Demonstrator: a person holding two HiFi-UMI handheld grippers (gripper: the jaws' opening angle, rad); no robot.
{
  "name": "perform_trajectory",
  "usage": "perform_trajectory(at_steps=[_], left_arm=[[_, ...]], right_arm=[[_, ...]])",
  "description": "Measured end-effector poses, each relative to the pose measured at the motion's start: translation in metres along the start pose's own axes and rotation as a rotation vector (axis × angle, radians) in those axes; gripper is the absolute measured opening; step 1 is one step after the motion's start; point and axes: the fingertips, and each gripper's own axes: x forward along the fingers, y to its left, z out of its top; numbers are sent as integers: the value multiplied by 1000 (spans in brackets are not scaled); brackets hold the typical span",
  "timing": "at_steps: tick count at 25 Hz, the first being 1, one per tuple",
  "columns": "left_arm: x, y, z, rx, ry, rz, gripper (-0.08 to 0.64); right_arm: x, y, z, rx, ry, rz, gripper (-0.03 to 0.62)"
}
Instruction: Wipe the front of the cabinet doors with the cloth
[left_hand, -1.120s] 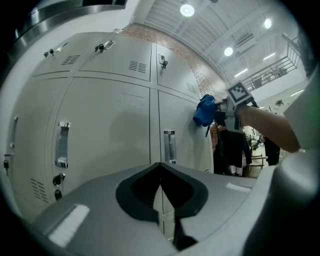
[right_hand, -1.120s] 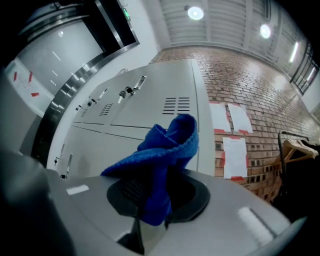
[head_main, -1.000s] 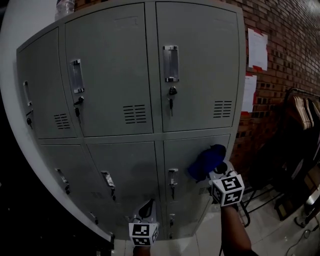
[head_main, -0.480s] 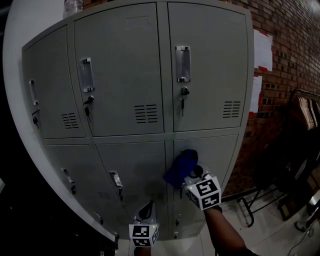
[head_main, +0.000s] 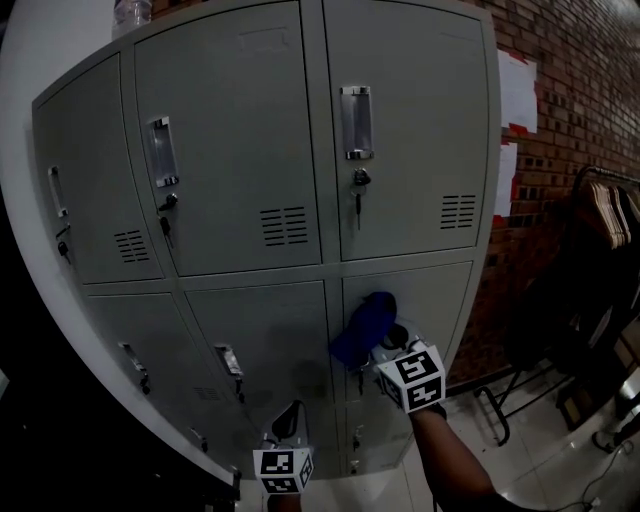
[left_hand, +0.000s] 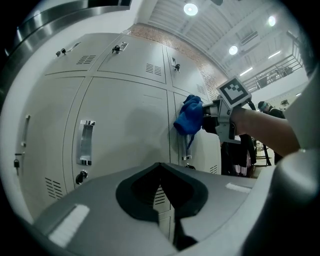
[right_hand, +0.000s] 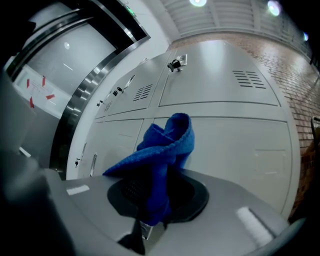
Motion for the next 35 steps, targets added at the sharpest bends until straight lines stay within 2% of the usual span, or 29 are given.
perform_trajectory(at_steps=[18, 29, 33, 35], left_arm=[[35, -57, -6, 1, 10, -92, 17], [30, -54, -9, 3, 20, -60, 17], [24, -50, -9, 7, 20, -57, 17], [21, -48, -10, 9, 23, -57, 17]], right_arm=[[-66, -133, -34, 33, 43, -193, 67], [-86, -171, -44, 27, 60, -231, 67], [-88, -171, -43, 16, 58, -259, 69], [-86, -158, -42, 11, 53, -260, 71]])
